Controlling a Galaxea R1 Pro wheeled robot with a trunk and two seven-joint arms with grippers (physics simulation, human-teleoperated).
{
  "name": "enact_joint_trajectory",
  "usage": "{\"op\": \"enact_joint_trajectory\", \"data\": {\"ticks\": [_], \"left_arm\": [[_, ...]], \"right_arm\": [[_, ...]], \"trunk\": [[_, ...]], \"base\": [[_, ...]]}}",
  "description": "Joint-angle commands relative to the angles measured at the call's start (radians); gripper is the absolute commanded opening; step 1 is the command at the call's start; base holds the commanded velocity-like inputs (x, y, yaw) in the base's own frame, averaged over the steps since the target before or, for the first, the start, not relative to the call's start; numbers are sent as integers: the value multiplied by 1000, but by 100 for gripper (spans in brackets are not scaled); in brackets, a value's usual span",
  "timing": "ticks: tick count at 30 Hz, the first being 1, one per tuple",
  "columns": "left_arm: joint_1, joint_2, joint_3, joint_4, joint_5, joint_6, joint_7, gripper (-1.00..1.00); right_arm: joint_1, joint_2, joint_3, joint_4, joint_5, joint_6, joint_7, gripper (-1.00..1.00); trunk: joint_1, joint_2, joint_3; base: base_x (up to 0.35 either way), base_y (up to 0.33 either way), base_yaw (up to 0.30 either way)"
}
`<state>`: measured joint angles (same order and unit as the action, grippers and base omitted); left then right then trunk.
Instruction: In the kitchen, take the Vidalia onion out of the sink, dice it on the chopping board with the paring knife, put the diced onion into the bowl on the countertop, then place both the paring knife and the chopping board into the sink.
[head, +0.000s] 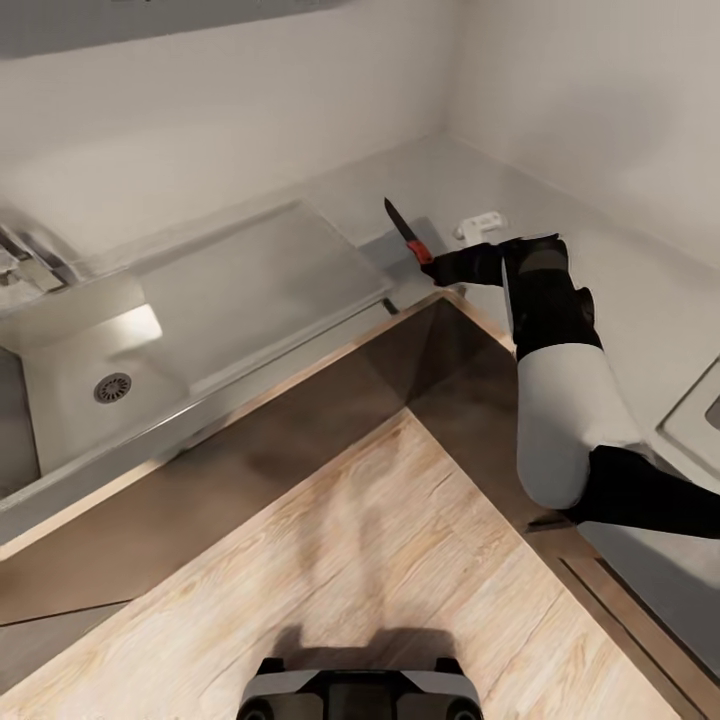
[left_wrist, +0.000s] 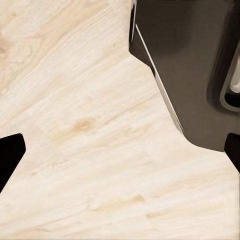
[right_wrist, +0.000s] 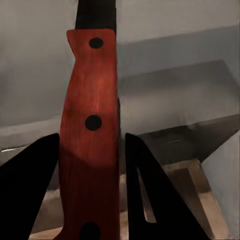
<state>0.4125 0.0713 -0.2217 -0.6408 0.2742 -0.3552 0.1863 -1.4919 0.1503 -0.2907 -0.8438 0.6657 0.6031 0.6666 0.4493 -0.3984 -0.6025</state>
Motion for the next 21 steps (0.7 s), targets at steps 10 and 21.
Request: {"op": "enact_joint_trajectory", "data": {"ticks": [10,21], "left_arm": [[0,2,-9,-5,7,-2,10,100],[0,2,-8,-3,8,-2,9,100]], "right_arm": [[-1,6,-5,-1,11,1,10,-100],[-1,24,-6,-76,10,-5,7,-100]], "trunk": [[1,-2,13],[1,-2,29]], "base": [[-1,0,189],[0,0,190]]}}
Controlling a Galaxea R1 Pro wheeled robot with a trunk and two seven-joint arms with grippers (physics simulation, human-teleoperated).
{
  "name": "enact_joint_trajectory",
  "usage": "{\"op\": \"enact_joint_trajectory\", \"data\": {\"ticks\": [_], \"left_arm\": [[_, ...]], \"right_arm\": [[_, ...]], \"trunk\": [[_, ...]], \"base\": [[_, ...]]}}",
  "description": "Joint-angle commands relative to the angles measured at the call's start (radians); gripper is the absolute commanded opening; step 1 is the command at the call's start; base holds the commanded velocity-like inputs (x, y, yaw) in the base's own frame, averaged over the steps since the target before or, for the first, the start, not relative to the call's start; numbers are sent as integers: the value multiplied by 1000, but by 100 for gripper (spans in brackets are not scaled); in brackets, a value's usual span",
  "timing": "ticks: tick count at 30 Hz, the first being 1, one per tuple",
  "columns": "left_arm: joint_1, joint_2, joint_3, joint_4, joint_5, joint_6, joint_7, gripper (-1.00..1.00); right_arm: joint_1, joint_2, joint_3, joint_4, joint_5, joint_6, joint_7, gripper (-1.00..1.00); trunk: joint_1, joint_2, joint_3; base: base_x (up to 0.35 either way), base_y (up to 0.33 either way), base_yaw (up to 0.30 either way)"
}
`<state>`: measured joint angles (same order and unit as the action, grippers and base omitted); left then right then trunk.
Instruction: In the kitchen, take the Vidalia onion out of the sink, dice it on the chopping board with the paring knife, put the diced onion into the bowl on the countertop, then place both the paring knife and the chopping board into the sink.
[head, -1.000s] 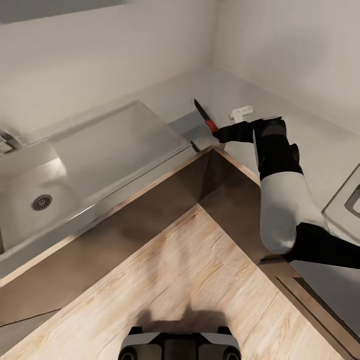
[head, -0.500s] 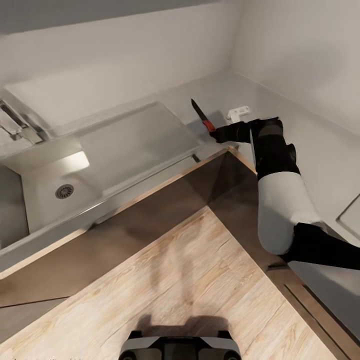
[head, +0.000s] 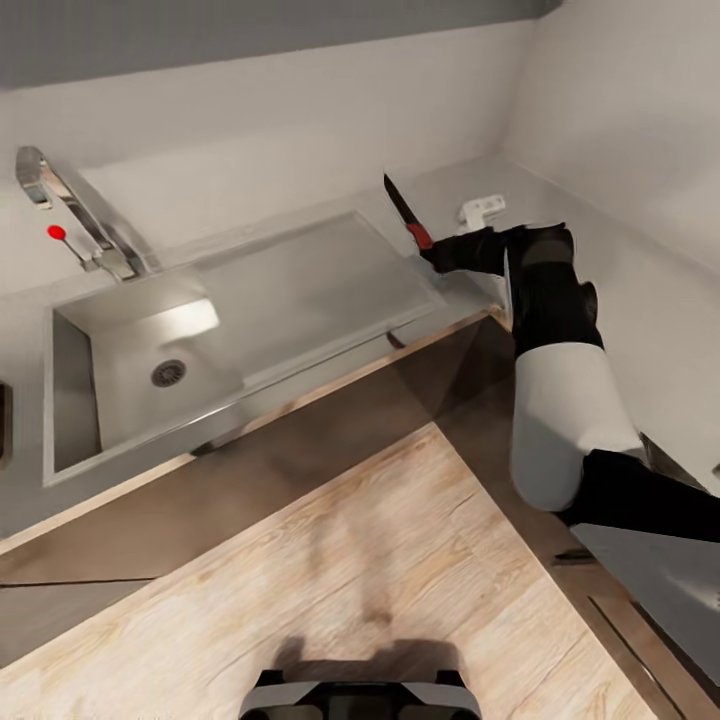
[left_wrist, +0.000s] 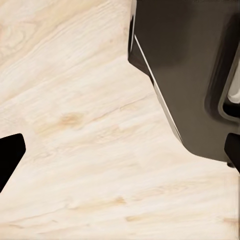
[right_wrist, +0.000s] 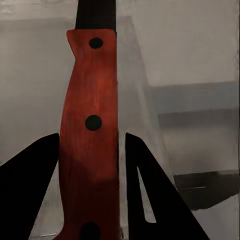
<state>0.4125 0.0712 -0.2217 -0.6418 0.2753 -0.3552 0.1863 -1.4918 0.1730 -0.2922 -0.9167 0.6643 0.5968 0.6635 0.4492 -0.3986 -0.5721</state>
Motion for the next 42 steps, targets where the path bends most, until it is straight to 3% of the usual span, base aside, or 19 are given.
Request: {"op": "enact_joint_trajectory", "data": {"ticks": [1,4,8,11,31,37,38,39,42], "left_arm": [[0,2,-8,-2,7,-2,10,100],[0,2,-8,-1,7,-2,10,100],[0,2,-8,-1,7,-2,10,100],[0,2,-8,-1,7,-2,10,100],[0,2,-8,0,7,-2,10,100],[0,0,-8,-1,7,-2,10,100],[0,-1,-8,-1,7,-2,10,100],[0,-1,-8,-1,7,-2,9,100],[0,-1,-8,-2,7,-2,9,100]], "right_arm": [[-1,2,-5,-29,12,1,9,-100],[24,2,-5,-118,13,3,6,-100],[110,2,-5,-291,16,10,4,-100],[155,2,-5,-365,18,14,4,-100],[192,2,-12,-409,16,14,8,-100],[310,2,-13,-562,8,7,15,-100],[330,2,-13,-580,2,5,17,-100],[366,2,-15,-607,-35,1,19,-100],[394,2,-17,-632,-128,-33,18,-100]], "trunk": [[1,-1,0],[1,-1,4],[1,-1,9],[1,-1,13],[1,-1,40],[1,-1,49],[1,-1,51],[1,-1,52],[1,-1,57]], "base": [[0,0,194],[0,0,198],[0,0,209],[0,0,215],[0,0,181],[0,0,138],[0,0,132],[0,0,129],[0,0,128]]}}
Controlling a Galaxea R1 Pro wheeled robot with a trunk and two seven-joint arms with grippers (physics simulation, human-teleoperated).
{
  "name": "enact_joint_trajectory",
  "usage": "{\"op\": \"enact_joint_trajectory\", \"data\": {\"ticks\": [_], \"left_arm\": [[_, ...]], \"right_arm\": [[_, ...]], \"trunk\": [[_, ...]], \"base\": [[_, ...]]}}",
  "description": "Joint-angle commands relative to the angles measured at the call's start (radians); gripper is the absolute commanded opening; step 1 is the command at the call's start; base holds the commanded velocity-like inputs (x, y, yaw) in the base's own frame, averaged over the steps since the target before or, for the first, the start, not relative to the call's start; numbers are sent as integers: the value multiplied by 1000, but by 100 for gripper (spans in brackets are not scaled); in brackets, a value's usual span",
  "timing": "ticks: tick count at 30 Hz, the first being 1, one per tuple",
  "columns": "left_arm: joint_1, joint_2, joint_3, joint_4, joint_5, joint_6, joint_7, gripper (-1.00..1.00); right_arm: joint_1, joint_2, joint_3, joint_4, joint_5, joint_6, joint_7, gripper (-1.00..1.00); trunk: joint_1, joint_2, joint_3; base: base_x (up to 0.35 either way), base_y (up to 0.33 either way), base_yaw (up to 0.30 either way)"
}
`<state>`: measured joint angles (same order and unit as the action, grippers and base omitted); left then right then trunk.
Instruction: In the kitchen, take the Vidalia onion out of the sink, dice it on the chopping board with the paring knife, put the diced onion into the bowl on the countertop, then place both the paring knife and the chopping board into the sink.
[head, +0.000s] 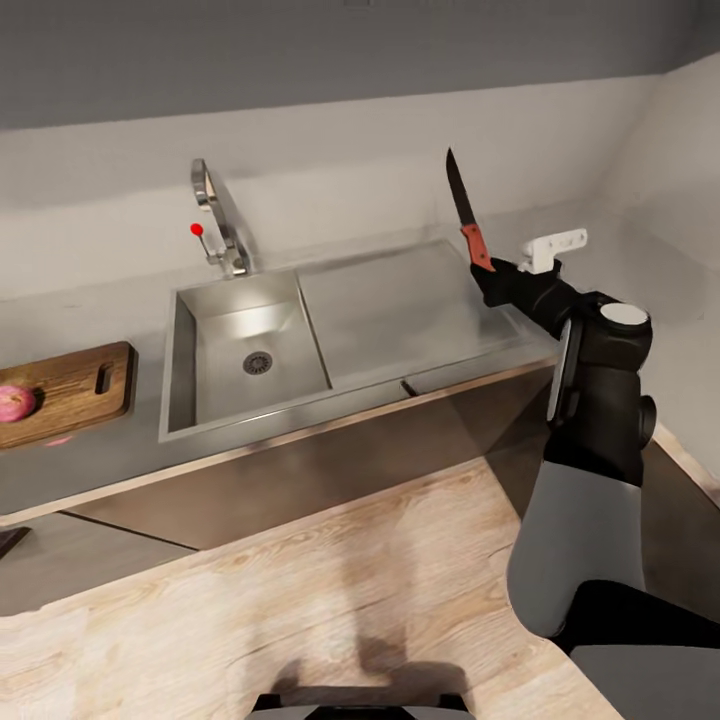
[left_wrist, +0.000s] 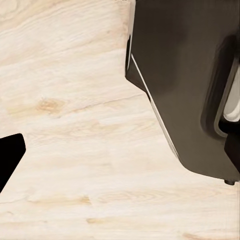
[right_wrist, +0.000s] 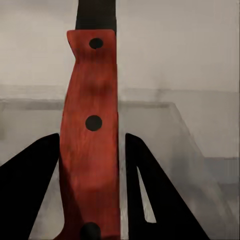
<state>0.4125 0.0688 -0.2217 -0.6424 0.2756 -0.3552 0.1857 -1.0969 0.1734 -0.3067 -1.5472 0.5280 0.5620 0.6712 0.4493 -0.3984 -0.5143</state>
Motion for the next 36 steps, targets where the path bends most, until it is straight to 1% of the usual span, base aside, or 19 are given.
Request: {"op": "enact_joint_trajectory", "data": {"ticks": [1,3,5,7,8,9,13,15,17,18,22,25,27,28,30,31,35,36], "left_arm": [[0,2,-8,-3,7,-3,9,100],[0,2,-8,-2,7,-3,9,100],[0,2,-8,-1,7,-3,9,100],[0,1,-8,-1,7,-3,9,100],[0,1,-8,-1,7,-3,9,100],[0,-1,-8,0,7,-2,9,100],[0,-5,-8,1,7,-3,9,100],[0,-5,-8,1,7,-3,9,100],[0,-6,-8,1,7,-3,9,100],[0,-6,-8,1,7,-3,9,100],[0,-6,-8,1,7,-3,9,100],[0,-5,-8,1,7,-4,9,100],[0,-5,-8,1,7,-4,9,100],[0,-5,-8,1,7,-4,9,100],[0,-4,-8,1,7,-4,9,100],[0,-4,-8,1,7,-4,9,100],[0,-4,-8,8,7,-4,9,100],[0,-4,-8,10,7,-4,9,100]], "right_arm": [[5,1,-4,-15,-20,-14,10,-100],[26,1,-5,-31,-39,-25,10,-100],[55,1,-17,-46,-48,-31,13,-100],[70,1,-49,-54,-52,-34,23,-100],[72,1,-58,-56,-53,-34,27,-100],[76,1,-81,-59,-54,-35,50,-100],[80,1,-112,-60,-54,-49,118,-100],[81,1,-131,-60,-54,-64,133,-100],[85,1,-161,-60,-55,-87,142,-100],[95,1,-183,-60,-55,-102,147,-100],[107,1,-203,-60,-55,-112,162,-100],[110,1,-217,-60,-55,-114,214,-100],[112,1,-263,-60,-55,-119,251,-100],[113,1,-274,-60,-55,-122,257,-100],[115,1,-311,-60,-55,-143,280,-100],[116,1,-327,-60,-54,-160,301,-100],[135,1,-361,-60,-54,-180,348,-100],[139,1,-379,-60,-55,-183,358,-100]], "trunk": [[1,-2,0],[1,-2,3],[1,-2,6],[1,-2,9],[1,-2,11],[1,-2,12],[1,-2,18],[1,-2,21],[1,-2,24],[1,-2,26],[1,-2,32],[1,-2,36],[1,-2,40],[1,-2,41],[1,-2,44],[1,-2,46],[1,-2,52],[1,-2,53]], "base": [[0,0,127],[0,0,127],[0,0,127],[0,0,126],[0,0,126],[0,0,126],[0,0,126],[0,0,126],[0,0,126],[0,0,126],[0,0,124],[0,0,120],[0,0,119],[0,0,119],[0,0,119],[0,0,119],[0,0,119],[0,0,119]]}}
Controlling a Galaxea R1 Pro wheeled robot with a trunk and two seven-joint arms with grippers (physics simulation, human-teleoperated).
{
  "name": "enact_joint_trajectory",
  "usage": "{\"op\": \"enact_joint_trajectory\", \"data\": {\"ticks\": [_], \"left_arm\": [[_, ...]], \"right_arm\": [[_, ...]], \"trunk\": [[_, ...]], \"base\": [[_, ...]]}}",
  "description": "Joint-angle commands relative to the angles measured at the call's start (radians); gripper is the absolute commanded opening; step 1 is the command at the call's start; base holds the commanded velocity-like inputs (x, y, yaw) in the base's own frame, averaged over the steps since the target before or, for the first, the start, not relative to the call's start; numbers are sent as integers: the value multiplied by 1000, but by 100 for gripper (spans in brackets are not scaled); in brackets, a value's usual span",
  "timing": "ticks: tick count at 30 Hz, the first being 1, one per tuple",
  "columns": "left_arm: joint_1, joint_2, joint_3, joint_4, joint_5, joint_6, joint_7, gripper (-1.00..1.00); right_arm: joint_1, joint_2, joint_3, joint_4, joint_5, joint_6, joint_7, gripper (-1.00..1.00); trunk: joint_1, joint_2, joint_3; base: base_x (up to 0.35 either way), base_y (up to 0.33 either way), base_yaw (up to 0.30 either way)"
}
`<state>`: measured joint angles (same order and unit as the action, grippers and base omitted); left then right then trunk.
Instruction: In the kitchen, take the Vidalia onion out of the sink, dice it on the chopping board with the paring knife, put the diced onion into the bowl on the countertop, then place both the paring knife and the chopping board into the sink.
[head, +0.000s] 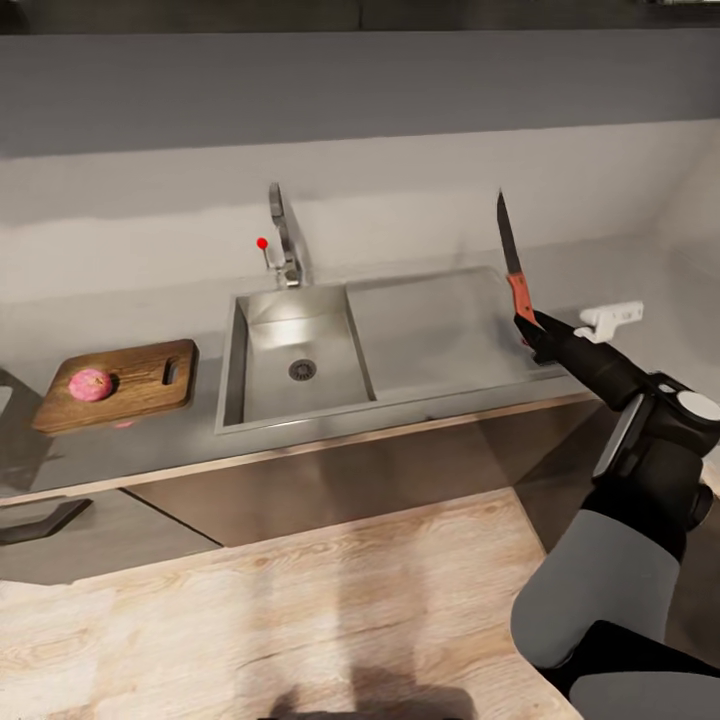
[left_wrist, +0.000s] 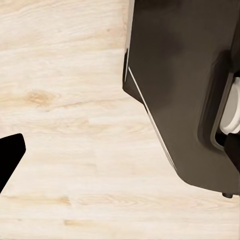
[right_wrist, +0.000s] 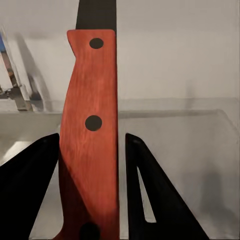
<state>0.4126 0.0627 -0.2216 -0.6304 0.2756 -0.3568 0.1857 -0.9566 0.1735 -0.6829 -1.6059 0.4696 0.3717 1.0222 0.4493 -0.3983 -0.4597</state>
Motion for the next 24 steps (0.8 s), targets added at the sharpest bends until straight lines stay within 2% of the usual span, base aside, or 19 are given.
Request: {"op": "enact_joint_trajectory", "data": {"ticks": [1,3,6,18,24], "left_arm": [[0,2,-8,1,7,-2,9,100],[0,2,-8,4,7,-2,9,100],[0,2,-8,6,7,-2,9,100],[0,2,-8,12,7,-2,9,100],[0,2,-8,12,7,-2,11,100]], "right_arm": [[1,1,-22,-2,3,6,18,-100],[4,1,-55,-2,3,4,47,-100],[5,1,-66,-2,3,1,61,-100],[6,1,-72,-2,3,-17,67,-100],[6,1,-72,-1,4,-17,67,-100]], "trunk": [[1,-2,0],[1,-2,3],[1,-2,8],[1,-2,26],[1,-2,35]], "base": [[0,0,119],[0,0,119],[0,0,119],[0,2,126],[0,86,128]]}}
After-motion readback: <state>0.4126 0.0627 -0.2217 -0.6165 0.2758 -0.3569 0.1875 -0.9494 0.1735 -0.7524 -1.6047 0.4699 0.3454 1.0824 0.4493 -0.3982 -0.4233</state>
